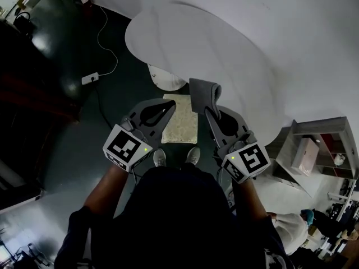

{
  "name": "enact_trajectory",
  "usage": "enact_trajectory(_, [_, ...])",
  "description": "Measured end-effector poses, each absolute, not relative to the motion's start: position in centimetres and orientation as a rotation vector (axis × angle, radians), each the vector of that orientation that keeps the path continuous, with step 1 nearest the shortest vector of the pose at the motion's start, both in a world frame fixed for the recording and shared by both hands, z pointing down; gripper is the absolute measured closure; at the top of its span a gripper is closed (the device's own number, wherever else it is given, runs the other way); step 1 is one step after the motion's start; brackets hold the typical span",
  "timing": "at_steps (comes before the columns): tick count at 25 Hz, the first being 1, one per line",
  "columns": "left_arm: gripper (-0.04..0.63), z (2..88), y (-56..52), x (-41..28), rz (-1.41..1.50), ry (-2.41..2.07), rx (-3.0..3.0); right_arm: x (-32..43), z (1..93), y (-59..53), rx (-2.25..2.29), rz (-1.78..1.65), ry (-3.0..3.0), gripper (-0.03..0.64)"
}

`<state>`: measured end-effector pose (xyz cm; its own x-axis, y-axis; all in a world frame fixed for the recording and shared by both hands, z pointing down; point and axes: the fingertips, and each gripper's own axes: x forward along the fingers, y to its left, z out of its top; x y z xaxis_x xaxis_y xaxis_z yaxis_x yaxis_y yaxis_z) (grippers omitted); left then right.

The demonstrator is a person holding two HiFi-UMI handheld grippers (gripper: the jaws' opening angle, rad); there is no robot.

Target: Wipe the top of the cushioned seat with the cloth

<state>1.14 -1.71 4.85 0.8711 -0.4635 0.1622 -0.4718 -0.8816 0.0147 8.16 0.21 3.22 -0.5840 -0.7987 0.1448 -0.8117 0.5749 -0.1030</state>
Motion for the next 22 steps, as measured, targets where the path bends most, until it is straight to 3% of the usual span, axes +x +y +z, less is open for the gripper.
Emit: enact_trajectory(22, [0.589,6.5,-3.8,1.1,0.229,-0.765,2.941,8.1,4.4,-1.8,1.361,0.280,-2.705,0.584])
